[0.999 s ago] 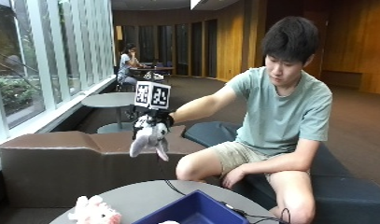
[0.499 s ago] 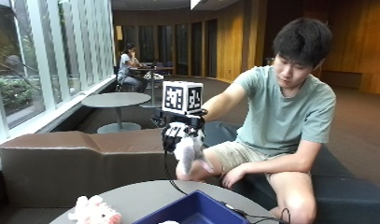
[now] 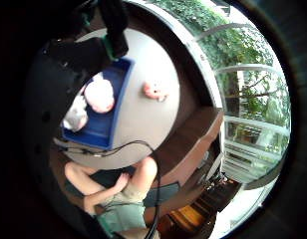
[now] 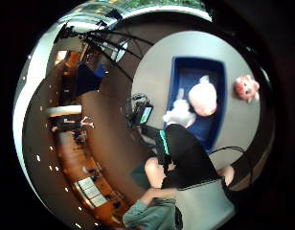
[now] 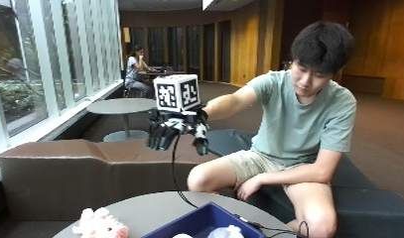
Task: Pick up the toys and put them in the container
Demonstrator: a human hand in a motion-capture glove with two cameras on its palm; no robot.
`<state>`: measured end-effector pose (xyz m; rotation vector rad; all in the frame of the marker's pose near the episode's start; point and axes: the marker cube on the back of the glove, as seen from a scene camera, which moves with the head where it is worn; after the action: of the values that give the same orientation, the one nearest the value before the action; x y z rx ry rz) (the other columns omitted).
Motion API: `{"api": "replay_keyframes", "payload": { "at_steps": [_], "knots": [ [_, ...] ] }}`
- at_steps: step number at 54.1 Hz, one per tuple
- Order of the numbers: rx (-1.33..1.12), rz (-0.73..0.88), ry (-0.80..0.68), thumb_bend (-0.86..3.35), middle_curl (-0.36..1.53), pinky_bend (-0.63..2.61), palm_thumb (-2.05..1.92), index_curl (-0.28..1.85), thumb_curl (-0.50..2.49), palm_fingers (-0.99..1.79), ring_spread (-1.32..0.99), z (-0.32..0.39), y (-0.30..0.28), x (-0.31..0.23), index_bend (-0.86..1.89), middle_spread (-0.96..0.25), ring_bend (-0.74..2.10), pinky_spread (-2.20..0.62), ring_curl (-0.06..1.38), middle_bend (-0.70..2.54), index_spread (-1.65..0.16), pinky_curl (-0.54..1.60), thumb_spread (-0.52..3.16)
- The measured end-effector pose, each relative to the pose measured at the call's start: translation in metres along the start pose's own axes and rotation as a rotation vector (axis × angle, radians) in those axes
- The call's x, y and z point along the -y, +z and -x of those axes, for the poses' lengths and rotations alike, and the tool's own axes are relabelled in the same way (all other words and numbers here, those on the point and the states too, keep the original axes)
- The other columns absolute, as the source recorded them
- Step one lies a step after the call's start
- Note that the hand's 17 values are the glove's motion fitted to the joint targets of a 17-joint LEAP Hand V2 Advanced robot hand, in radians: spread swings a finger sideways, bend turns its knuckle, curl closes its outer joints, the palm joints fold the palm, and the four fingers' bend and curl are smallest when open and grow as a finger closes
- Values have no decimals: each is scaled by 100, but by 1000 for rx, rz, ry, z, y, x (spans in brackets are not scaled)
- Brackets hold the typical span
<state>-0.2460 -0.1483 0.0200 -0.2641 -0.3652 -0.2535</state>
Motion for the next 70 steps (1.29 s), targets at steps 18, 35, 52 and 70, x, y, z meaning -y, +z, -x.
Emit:
{"api": "replay_keyframes", "payload": {
  "at_steps": [18,35,52,70],
  "knots": [
    [-84,50,157,-2,51,106,8,51,54,-22,-12,-161,-14,48,13,-14,51,1,44,18,-26,36,127],
    [-102,337,80,-2,37,97,6,37,44,-33,-2,-230,169,128,8,-9,27,5,36,13,-28,33,128],
    [-187,398,132,-2,29,77,11,20,39,-43,1,-260,285,144,2,-3,16,5,32,10,-25,29,119],
    [35,99,188,8,40,44,34,23,42,41,-13,-278,310,146,23,-16,55,7,40,56,-29,20,126]
  ]
}}
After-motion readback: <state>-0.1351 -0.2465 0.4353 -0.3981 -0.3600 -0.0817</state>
